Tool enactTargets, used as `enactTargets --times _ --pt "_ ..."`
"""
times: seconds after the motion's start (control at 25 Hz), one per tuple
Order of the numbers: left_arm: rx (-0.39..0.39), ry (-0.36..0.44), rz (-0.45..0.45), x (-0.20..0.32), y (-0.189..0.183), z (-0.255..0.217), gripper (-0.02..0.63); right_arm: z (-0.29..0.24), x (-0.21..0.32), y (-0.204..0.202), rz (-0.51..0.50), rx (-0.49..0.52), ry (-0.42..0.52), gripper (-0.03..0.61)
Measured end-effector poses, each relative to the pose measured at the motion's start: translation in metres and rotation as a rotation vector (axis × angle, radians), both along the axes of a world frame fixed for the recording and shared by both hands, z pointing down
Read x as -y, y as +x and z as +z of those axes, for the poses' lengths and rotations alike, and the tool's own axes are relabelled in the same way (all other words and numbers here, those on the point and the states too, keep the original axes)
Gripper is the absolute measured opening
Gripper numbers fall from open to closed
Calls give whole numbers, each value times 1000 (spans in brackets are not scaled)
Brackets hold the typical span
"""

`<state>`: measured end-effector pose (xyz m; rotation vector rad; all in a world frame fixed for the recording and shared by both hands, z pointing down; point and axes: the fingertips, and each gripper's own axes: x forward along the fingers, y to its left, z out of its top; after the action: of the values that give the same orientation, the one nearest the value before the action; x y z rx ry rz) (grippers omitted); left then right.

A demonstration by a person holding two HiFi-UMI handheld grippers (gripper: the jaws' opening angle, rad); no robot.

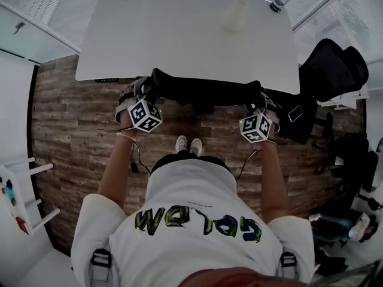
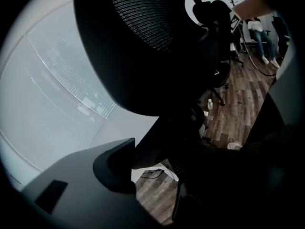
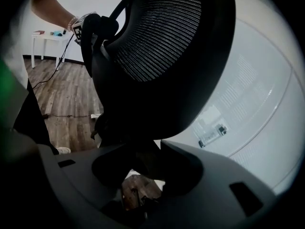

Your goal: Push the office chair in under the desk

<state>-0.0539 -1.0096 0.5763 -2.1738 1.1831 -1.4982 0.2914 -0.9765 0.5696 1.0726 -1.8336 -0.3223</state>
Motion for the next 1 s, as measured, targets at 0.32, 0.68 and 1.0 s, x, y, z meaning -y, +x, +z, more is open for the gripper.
enactTargets --times 0.32,0.68,1.0 --pt "-94 11 -1 -5 0 -11 206 -13 -5 3 74 91 13 178" --pt "-332 15 -69 -36 7 -58 172 -61 -43 14 220 356 0 130" --pt "-612 43 -63 -67 38 -118 110 -137 -72 -12 234 664 102 91"
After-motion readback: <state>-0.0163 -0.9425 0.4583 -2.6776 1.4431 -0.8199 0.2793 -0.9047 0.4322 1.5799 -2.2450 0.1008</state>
